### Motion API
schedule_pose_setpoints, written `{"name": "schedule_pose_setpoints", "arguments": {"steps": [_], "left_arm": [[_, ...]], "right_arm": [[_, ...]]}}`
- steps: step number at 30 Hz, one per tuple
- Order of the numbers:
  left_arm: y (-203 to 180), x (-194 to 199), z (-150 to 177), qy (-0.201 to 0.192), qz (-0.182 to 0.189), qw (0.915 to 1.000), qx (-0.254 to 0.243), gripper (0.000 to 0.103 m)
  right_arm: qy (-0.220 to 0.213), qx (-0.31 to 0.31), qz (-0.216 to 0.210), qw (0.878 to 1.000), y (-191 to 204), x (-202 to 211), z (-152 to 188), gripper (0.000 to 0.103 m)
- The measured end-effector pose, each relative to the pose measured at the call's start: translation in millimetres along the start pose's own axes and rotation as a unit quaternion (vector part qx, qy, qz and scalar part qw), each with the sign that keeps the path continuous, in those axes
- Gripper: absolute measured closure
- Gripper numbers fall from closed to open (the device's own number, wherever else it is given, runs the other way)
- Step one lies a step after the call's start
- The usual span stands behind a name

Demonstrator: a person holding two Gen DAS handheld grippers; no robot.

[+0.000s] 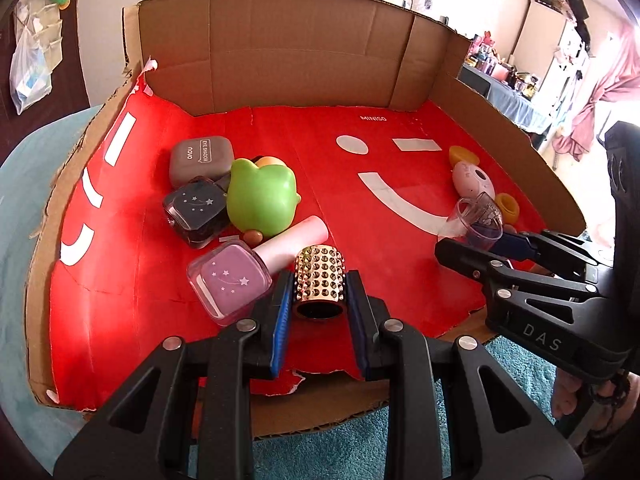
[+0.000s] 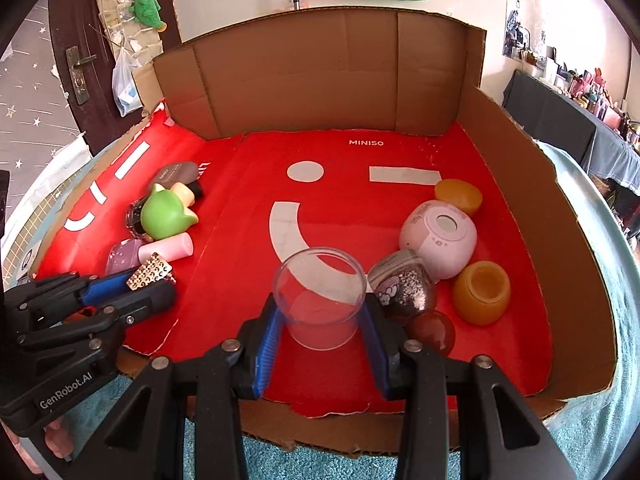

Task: Organize rigid objects
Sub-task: 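Open the left tool releasing the cylinder while the right tool releases the cup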

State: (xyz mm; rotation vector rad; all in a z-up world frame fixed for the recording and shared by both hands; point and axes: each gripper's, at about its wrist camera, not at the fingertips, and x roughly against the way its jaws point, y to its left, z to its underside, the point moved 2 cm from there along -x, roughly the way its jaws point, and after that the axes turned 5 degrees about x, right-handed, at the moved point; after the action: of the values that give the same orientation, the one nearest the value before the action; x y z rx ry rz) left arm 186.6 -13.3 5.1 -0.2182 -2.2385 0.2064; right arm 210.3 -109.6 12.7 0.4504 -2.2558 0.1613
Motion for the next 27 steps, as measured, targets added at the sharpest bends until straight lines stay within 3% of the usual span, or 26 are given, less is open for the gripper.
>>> {"name": "schedule_pose_setpoints", "arguments": {"steps": [27], "left_arm": [[0.7,-2.1,-0.6,0.002,-0.007,1.0,-0.002,0.078]], "right_arm": [[-0.002,0.004,0.003,1.0,1.1,0.2,0.9,0.061]]}}
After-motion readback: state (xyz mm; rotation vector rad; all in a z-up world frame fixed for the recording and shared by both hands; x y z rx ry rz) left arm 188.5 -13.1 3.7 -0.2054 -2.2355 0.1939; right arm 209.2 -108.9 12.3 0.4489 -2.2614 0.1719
